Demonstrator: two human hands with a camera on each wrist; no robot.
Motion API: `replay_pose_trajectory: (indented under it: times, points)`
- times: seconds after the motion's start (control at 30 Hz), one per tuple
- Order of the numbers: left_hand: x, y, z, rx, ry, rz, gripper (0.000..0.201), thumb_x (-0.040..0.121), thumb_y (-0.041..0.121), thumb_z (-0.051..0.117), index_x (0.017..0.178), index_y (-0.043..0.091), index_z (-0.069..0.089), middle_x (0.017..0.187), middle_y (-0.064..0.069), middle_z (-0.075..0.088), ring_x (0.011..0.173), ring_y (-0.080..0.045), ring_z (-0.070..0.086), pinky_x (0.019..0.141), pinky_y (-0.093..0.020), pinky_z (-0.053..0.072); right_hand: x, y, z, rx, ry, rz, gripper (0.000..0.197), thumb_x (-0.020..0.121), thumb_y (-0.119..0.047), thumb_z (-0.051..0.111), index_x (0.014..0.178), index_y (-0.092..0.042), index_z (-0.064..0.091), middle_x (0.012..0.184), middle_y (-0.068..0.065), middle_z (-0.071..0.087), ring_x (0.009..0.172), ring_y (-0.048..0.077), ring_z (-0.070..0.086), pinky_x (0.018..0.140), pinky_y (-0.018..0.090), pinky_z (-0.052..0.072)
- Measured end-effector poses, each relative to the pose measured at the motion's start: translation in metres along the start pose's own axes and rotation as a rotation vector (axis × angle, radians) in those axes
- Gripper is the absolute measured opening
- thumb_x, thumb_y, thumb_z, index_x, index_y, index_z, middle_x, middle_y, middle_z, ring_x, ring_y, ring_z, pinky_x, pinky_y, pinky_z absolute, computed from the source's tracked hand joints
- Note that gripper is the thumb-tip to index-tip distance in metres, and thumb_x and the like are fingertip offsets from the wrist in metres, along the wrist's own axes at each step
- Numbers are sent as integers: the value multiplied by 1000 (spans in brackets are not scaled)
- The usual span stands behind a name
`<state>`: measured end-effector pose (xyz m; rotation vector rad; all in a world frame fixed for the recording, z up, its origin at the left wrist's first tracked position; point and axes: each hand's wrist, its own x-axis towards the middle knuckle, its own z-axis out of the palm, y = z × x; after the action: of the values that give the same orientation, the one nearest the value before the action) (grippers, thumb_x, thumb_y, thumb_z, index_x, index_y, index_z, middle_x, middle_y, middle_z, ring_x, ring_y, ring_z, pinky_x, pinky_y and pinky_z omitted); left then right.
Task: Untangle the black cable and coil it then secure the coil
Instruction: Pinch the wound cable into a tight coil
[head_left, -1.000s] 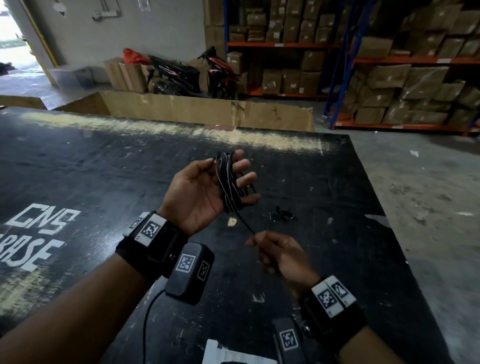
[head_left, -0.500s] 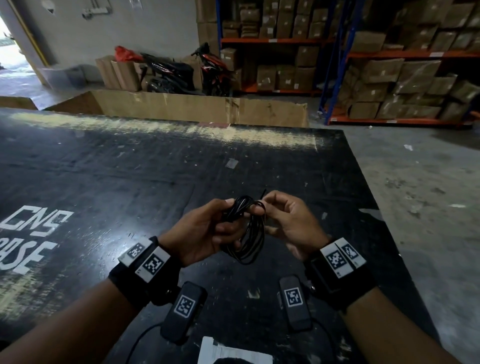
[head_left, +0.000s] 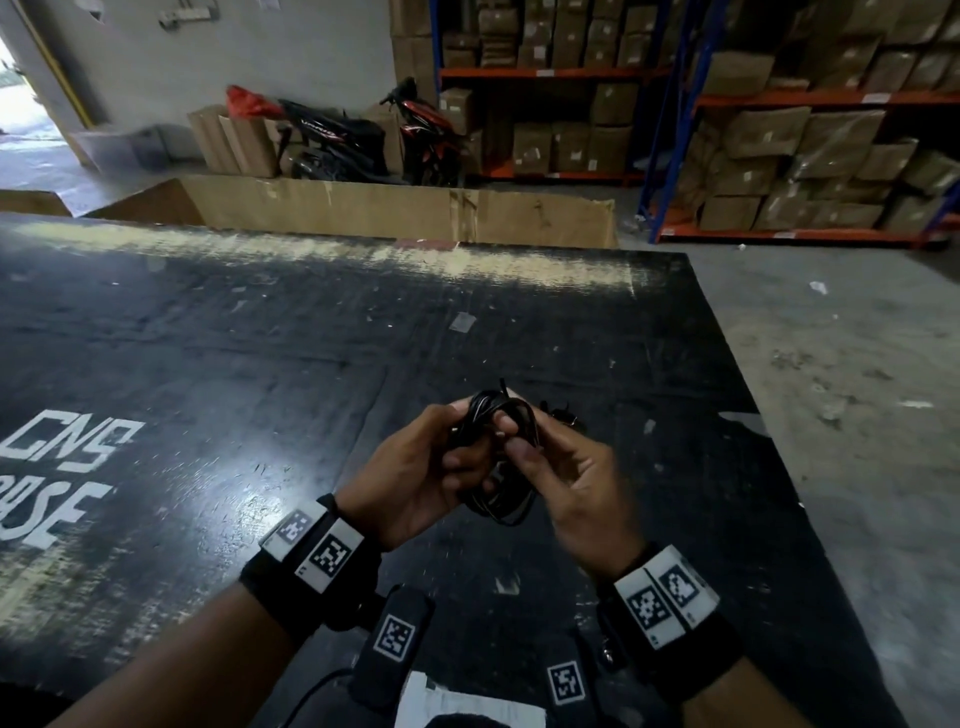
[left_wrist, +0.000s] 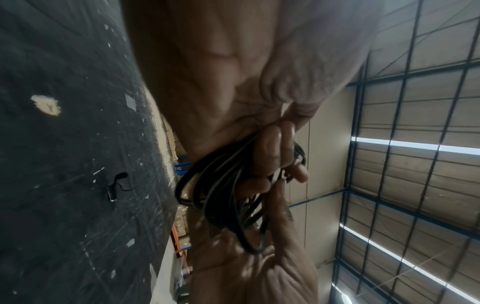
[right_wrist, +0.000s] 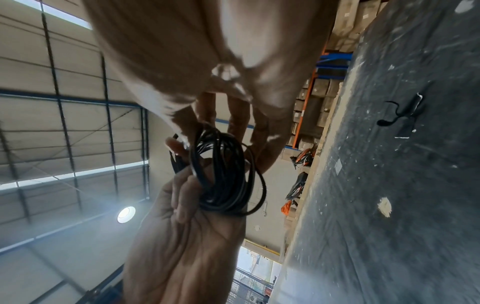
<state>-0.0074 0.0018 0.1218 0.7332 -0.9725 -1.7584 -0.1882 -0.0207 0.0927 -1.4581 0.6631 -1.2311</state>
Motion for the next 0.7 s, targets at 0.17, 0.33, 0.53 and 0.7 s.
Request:
replay_pose_trajectory:
  times: [0.17, 0.33, 0.53, 0.7]
  points:
    - [6, -6, 5, 19, -7, 36, 34, 99, 27, 39, 80, 10, 61, 56, 5, 37, 52, -14, 41, 80, -39, 37, 3, -6, -6, -10, 134, -100, 34, 95, 2, 61, 128, -3, 67, 102, 20, 75, 82, 9, 69, 76, 18, 55]
    - [6, -4, 0, -17, -45, 8, 41, 88, 37, 45, 67, 6, 62, 48, -2, 45, 57, -26, 57, 96, -52, 30, 6, -17, -13, -129, 73, -191, 29, 91, -4, 69, 119, -8, 74, 84, 0, 72, 70, 8, 63, 66, 22, 50]
    - [6, 8, 9, 364, -34, -120, 66, 101, 57, 34, 75, 10, 72, 54, -4, 54, 60, -28, 57, 84, -44, 52, 1, -13, -22, -326, -62, -234, 27, 89, -5, 72, 115, -11, 77, 94, 4, 74, 88, 22, 71, 78, 41, 59]
    - [5, -1, 14, 303, -74, -102, 52, 110, 30, 33, 73, 15, 66, 57, 4, 50, 64, -28, 40, 84, -45, 46, 1, -11, -34, -236, -89, -163, 25, 87, -3, 74, 111, -6, 78, 93, 10, 76, 86, 23, 73, 78, 37, 60]
